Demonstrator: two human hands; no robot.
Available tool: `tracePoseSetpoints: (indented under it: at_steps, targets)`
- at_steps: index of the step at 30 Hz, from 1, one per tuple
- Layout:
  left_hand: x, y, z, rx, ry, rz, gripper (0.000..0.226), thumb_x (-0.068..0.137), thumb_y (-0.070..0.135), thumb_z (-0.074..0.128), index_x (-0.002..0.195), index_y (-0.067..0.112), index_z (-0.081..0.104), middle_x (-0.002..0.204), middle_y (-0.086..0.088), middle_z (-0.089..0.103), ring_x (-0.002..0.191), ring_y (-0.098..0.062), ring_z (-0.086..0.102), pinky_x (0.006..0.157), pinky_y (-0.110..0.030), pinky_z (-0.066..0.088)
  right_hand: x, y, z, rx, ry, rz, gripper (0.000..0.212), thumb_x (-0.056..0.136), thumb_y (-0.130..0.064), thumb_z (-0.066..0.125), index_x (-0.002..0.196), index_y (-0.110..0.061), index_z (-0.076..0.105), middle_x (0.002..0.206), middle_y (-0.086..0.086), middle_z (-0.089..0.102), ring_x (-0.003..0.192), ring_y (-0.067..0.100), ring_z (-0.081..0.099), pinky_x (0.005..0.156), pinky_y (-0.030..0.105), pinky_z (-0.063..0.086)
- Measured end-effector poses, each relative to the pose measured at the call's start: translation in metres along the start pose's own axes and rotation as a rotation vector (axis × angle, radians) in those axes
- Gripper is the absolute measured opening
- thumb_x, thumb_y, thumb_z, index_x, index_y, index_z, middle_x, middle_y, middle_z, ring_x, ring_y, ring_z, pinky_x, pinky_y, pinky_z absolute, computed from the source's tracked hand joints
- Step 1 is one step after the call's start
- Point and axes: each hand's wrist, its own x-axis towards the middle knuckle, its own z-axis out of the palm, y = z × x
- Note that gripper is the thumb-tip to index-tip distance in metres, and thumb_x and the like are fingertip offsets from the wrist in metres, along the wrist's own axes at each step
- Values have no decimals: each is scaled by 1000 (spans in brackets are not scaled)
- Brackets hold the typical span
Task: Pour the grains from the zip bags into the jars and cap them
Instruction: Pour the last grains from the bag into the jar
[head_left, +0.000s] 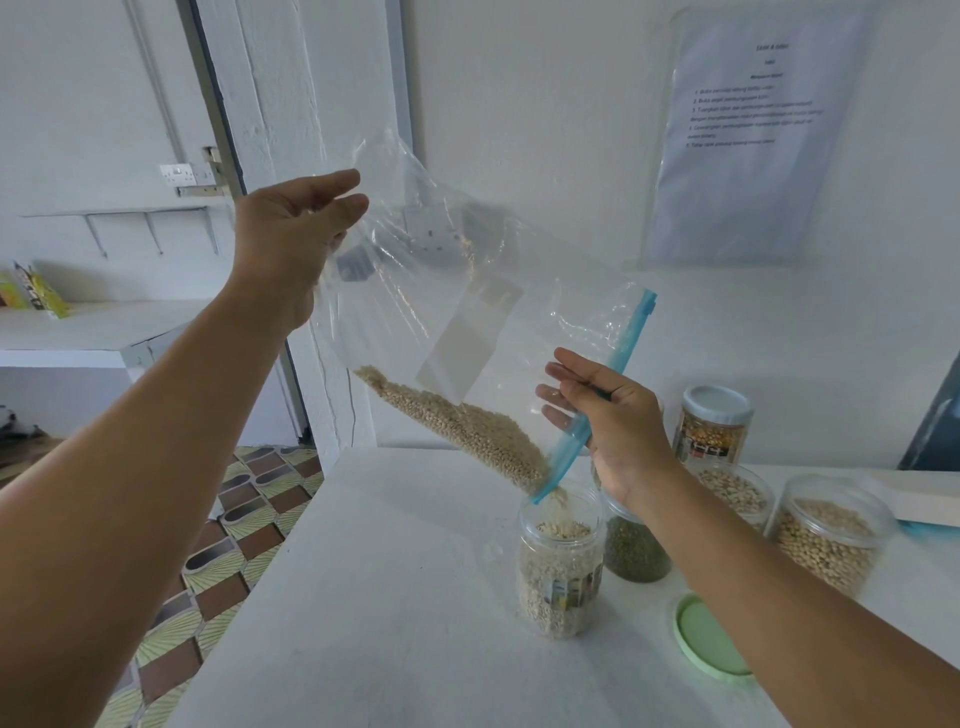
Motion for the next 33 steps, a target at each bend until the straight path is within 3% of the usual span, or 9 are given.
tracePoseSetpoints:
  at_steps: [10,33]
  targets:
    - [1,4,1,0,-2,2,25,87,12,83,109,24,79,89,13,77,91,-4,73,86,-18,54,0,0,-1,-2,-2,2,28,99,3,61,120,-11,75,116,8,77,105,29,76,82,33,63]
    - [2,0,-1,11,12,-5,28,87,14,84,114,20,80,99,9,80,97,-7,74,88,-19,55,1,3,-2,-12,-14,4,28,100,2,61,121,-11,75,117,7,77,106,28,75,86,36,63]
